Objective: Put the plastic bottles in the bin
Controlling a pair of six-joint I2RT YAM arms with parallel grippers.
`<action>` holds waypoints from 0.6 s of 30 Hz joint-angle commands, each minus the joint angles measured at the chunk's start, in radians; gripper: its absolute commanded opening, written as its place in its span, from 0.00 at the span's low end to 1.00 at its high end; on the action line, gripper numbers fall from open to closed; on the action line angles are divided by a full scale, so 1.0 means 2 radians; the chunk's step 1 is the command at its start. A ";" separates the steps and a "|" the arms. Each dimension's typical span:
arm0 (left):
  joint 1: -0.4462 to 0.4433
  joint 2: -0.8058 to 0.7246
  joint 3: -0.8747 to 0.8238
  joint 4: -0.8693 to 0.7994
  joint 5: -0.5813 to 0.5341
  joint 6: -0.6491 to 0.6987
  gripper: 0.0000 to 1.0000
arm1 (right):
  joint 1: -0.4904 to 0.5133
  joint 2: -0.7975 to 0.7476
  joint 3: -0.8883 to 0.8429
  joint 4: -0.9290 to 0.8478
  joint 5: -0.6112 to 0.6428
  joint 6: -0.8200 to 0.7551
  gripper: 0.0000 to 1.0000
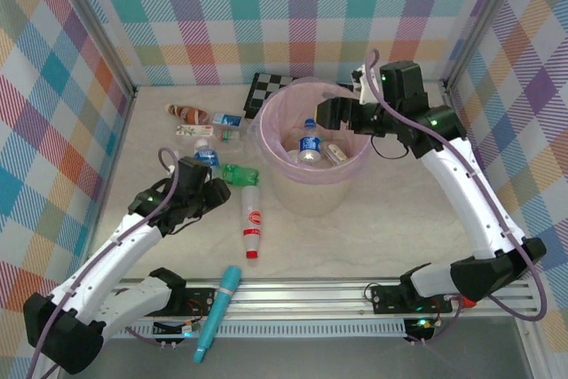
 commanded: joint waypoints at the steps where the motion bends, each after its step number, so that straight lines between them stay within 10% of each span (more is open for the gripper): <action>1: -0.006 -0.008 0.043 -0.002 0.032 0.051 0.56 | -0.002 0.016 0.033 0.039 -0.079 0.018 0.89; 18: -0.033 0.020 0.122 0.215 0.209 0.086 0.54 | 0.059 0.153 0.197 0.048 -0.110 0.041 0.99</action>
